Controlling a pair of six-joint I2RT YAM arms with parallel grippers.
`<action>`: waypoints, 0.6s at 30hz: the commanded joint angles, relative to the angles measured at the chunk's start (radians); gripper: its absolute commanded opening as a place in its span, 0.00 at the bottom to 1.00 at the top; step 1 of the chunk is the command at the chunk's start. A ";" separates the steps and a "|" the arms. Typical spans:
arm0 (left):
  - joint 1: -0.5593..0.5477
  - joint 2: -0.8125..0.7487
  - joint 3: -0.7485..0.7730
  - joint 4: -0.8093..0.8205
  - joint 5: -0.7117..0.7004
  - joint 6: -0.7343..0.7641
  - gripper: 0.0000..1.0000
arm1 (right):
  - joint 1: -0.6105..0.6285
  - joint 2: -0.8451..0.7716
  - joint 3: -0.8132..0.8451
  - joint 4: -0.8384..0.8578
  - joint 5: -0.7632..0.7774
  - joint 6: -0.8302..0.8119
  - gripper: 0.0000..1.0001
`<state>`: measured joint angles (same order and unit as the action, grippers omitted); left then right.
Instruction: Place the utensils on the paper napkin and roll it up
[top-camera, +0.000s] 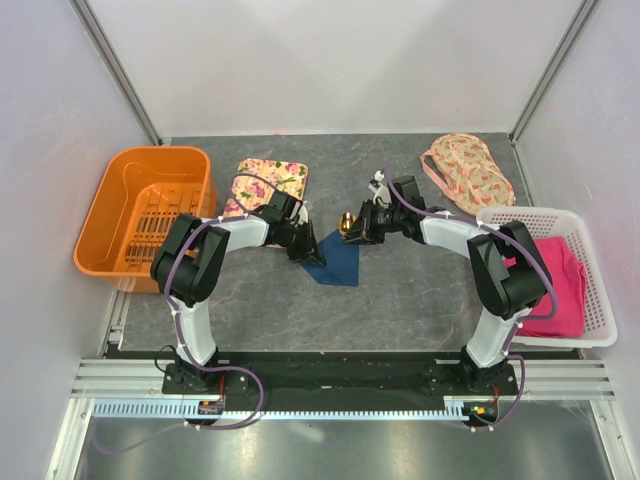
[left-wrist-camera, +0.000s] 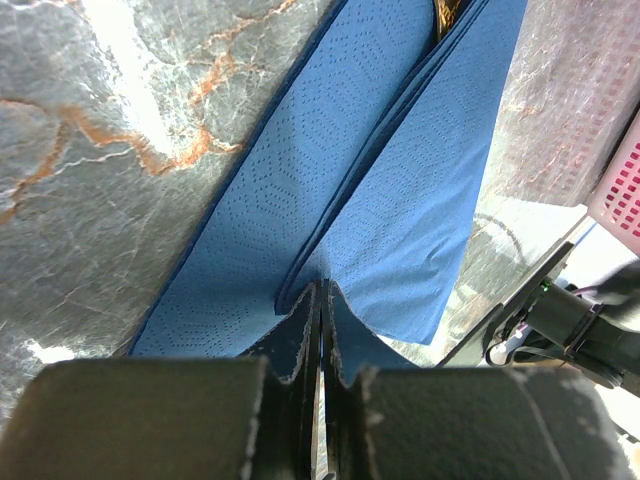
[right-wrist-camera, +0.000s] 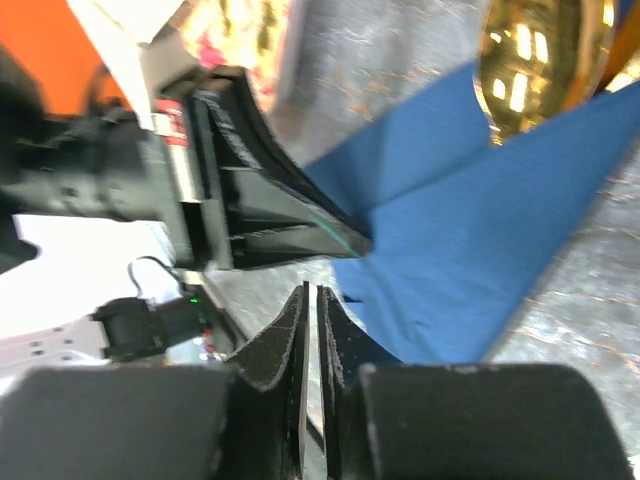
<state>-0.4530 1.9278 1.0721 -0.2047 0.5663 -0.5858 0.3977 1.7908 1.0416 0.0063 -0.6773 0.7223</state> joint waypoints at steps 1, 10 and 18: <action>0.002 0.003 -0.017 -0.006 -0.040 0.027 0.05 | 0.009 0.028 -0.003 -0.054 0.056 -0.090 0.11; 0.002 0.002 -0.021 -0.001 -0.032 0.029 0.05 | 0.043 0.105 0.003 -0.020 0.082 -0.096 0.09; 0.004 -0.039 -0.050 0.043 0.013 0.007 0.11 | 0.047 0.189 0.000 0.020 0.099 -0.092 0.07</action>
<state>-0.4526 1.9270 1.0592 -0.1837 0.5766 -0.5865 0.4412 1.9476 1.0405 -0.0196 -0.6052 0.6502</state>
